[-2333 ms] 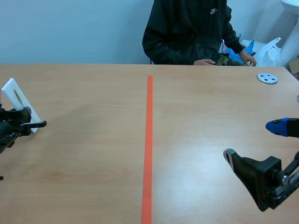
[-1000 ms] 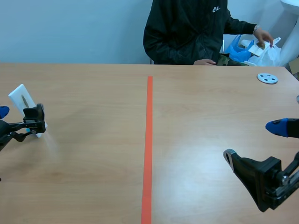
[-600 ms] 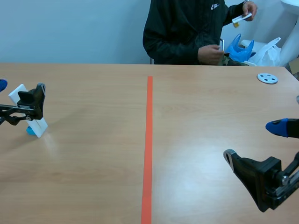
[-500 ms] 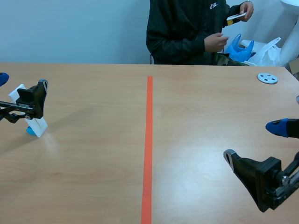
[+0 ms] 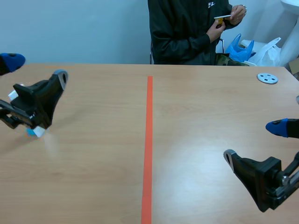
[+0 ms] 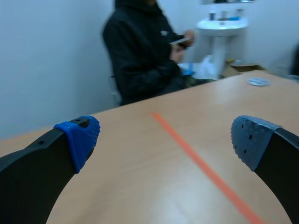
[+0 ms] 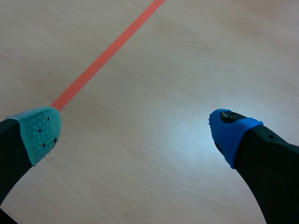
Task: Sort the leaf by its shape. The table is split by an orange tape line. A compound leaf with several leaflets goes to the left side, a simple leaf with one blade goes to the right side. Return to the home posture when a red brick is placed on the table.
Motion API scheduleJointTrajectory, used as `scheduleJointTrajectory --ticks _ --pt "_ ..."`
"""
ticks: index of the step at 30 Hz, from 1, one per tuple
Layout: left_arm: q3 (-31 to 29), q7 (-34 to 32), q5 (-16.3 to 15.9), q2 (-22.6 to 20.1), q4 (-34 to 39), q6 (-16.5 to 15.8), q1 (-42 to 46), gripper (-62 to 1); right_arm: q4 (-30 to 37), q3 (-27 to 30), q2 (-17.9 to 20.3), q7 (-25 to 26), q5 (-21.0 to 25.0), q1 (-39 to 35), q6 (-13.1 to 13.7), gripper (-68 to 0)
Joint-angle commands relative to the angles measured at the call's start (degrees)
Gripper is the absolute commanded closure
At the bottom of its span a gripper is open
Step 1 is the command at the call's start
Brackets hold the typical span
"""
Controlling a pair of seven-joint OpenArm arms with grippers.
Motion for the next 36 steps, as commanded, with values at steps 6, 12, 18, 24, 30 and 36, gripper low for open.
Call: scheduleJointTrajectory --ticks 6,12,18,24,30,36 --pt "0.4 3.7 0.2 -0.5 7.2 -5.9 8.3 -60.2 0.2 0.8 0.5 0.7 0.6 0.3 -0.1 -67.9" --pt "0.8 6.3 1.4 -0.3 8.4 -8.5 13.6 -60.2 0.2 0.8 0.5 0.7 0.6 0.3 -0.1 -67.9" --pt "1.9 9.3 1.7 1.1 8.4 -8.4 15.3 -60.2 0.2 0.8 0.4 0.7 0.6 0.3 -0.1 -67.9" --pt "2.5 12.0 1.7 3.4 8.4 -8.4 15.3 -60.2 0.2 0.8 0.4 0.7 0.6 0.3 -0.1 -67.9" --pt "2.5 11.8 1.7 3.4 8.4 -8.2 15.2 -60.2 0.2 0.8 0.4 0.7 0.6 0.3 -0.1 -67.9" --pt "2.5 10.3 1.7 3.5 8.4 -8.2 15.2 -60.2 0.2 0.8 0.5 0.3 0.6 0.3 -0.1 -67.9"
